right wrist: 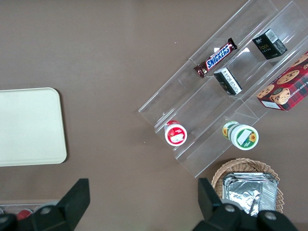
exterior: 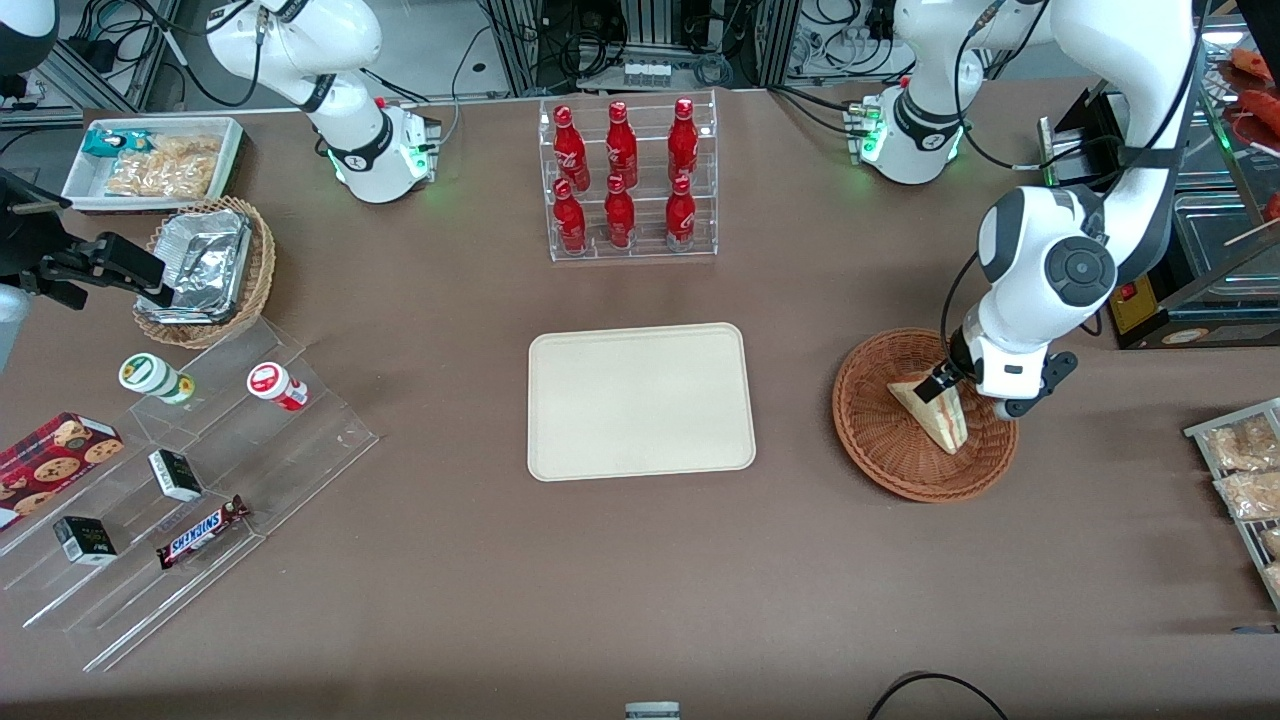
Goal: Place sandwich from basket to tray
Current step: 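Lower the left gripper and close it on the wrapped sandwich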
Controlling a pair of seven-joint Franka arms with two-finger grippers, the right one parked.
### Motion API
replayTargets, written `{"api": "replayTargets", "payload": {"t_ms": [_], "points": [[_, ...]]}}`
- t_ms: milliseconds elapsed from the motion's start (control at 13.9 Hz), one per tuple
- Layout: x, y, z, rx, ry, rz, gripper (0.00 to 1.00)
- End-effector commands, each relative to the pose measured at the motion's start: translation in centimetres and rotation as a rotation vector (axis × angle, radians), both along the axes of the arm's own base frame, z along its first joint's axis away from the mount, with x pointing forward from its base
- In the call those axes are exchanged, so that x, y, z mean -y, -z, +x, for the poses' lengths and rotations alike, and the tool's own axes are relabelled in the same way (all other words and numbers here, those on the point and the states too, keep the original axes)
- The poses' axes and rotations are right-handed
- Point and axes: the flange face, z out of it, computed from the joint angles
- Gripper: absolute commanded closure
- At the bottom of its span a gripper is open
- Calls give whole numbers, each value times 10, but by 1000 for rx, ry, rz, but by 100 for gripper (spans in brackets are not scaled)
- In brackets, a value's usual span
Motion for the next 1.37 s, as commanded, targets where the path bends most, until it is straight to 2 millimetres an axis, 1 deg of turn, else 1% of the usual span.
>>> {"api": "replayTargets", "payload": {"t_ms": [0,144,360,432,504,576,647,719,863,935,1007,1151,1223,1295], "points": [[2,27,4,7,-23,-5,0],[3,34,5,17,-23,-8,0],[2,36,5,13,-25,-8,0],[3,36,5,11,-25,-7,4],[2,36,4,5,-28,-6,25],[3,35,3,-2,-21,-5,56],[1,33,1,-19,-15,-2,77],[2,30,-1,-34,-7,1,85],[2,24,-1,-46,8,4,88],[1,18,-2,-56,29,7,88],[2,6,2,-73,52,9,88],[3,-23,15,-138,74,18,88],[7,-34,20,-159,88,19,88],[19,-43,22,-173,114,18,87]]}}
